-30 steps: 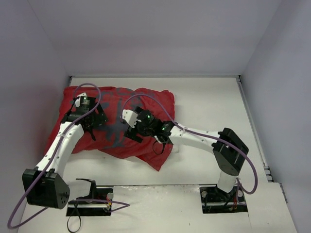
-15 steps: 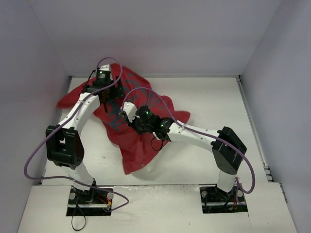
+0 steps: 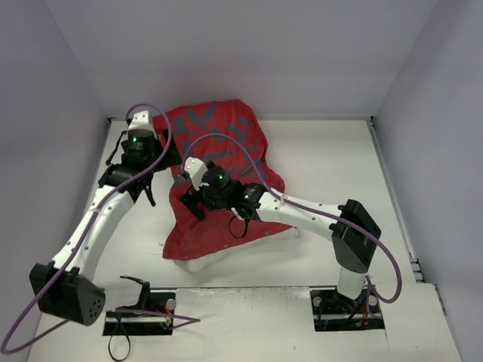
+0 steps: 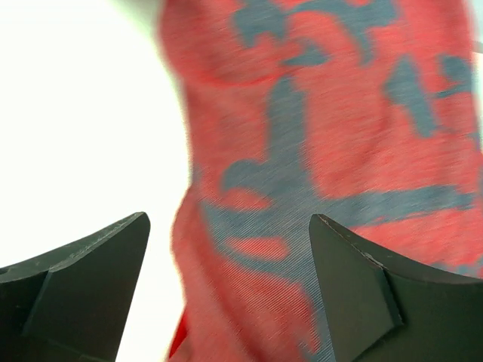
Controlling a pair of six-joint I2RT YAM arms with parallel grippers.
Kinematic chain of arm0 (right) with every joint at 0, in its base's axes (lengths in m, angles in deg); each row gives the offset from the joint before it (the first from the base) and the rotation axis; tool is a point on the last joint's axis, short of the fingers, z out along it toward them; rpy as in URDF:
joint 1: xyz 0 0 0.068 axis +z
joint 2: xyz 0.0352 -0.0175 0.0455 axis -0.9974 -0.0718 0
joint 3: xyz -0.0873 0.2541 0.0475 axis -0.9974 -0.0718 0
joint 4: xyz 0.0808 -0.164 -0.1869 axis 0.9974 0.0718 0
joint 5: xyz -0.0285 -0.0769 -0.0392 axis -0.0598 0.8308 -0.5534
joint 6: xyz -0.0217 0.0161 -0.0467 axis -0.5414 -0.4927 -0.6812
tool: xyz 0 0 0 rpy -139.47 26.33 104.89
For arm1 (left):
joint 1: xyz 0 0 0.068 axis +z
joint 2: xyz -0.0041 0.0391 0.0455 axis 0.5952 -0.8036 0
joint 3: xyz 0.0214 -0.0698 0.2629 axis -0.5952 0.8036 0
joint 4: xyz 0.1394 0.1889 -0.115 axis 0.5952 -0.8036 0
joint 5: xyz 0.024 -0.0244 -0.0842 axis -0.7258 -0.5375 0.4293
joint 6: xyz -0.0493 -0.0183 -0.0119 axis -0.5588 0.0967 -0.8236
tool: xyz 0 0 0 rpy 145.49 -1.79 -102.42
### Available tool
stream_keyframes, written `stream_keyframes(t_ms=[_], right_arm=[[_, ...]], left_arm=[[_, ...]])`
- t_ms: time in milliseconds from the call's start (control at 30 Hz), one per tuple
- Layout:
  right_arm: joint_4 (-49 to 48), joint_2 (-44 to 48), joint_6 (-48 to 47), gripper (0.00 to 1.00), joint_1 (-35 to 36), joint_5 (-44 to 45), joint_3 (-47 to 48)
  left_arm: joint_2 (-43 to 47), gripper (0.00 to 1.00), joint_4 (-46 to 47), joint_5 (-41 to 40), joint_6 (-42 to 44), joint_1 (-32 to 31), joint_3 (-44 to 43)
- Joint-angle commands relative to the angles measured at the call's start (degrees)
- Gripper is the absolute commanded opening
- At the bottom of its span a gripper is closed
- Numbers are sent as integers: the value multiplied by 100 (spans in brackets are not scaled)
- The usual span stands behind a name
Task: Put the pillow into the pillowcase
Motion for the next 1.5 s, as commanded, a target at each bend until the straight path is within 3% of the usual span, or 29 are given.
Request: stream_keyframes(t_ms=[0, 133, 200, 367, 500, 733, 900, 1000, 1067, 1200, 1333, 1467], right_arm=[[-96, -91, 321, 100, 144, 1075, 509], [-96, -417, 628, 100, 215, 1892, 774], [-96, -339, 752, 100, 145, 2018, 792], [-113, 214, 1183, 100, -1014, 254, 283], [-105, 697, 814, 100, -1218, 137, 10], [-105, 1664, 1490, 99, -2588, -1663, -1053], [-96, 2113, 1263, 100, -2747, -2051, -1519], [-87, 2210, 817, 100, -2380, -1622, -1380], [-70, 2132, 543, 100, -1835, -911, -1178], [-61, 1335, 208, 100, -1105, -31, -449], [-69, 175, -100, 100, -315, 1583, 768], [-34, -688, -188, 100, 38, 2666, 1439]], left_arm=[[395, 83, -363, -815, -170, 170, 354], [484, 83, -494, -298, -345, 285, 768], [501, 83, -486, 334, -363, 294, 900], [791, 83, -450, 1529, -126, 171, 1277], [826, 83, -337, 2312, -178, -232, 1287], [503, 83, 401, 2673, -802, -795, 1129], [-157, 83, 402, 2490, -872, -901, 698], [-150, 83, 263, 1930, -899, -901, 584], [-18, 83, 34, 1063, -855, -875, 479], [246, 83, -737, -187, -706, -664, 347], [693, 83, -1118, -367, -776, -86, 503], [1045, 83, -1241, -384, -811, 162, 724]])
